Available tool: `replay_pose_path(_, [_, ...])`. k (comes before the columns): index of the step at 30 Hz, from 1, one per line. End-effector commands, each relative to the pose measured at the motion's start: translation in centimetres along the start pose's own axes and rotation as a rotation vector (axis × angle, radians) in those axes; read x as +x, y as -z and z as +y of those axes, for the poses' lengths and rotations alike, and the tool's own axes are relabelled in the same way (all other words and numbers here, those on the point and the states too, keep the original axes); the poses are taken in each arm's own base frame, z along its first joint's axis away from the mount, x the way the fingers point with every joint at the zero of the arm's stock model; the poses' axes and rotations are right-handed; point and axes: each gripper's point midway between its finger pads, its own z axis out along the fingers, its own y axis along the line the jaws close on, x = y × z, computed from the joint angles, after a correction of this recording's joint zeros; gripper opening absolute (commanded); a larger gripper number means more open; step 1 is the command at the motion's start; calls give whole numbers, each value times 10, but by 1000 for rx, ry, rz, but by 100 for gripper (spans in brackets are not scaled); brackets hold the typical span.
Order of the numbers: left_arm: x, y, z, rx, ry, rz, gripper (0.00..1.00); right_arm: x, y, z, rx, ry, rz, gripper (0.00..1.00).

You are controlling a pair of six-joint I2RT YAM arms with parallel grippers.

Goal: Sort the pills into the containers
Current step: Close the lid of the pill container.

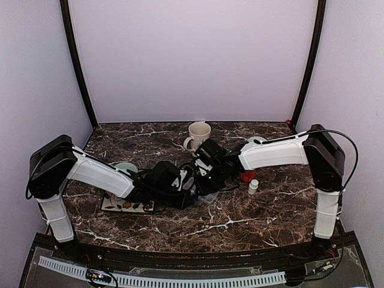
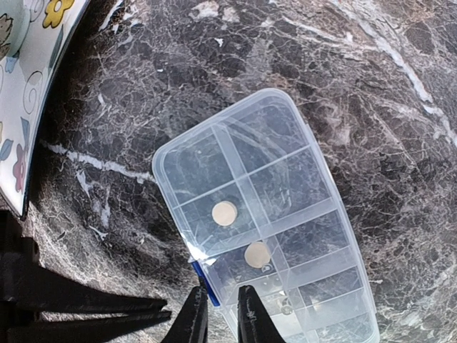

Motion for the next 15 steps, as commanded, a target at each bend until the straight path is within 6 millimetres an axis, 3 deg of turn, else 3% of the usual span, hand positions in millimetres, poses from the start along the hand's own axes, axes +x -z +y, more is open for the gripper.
replay_pose_path(1, [-11, -9, -2, -4, 3, -32, 0, 23, -15, -7, 24, -8, 72, 15])
replay_pose_path(8, [-14, -23, 6, -34, 31, -51, 0, 21, -13, -5, 19, -7, 70, 15])
replay_pose_path(15, [-18, -24, 12, -77, 33, -60, 0, 16, -7, -3, 19, -3, 55, 16])
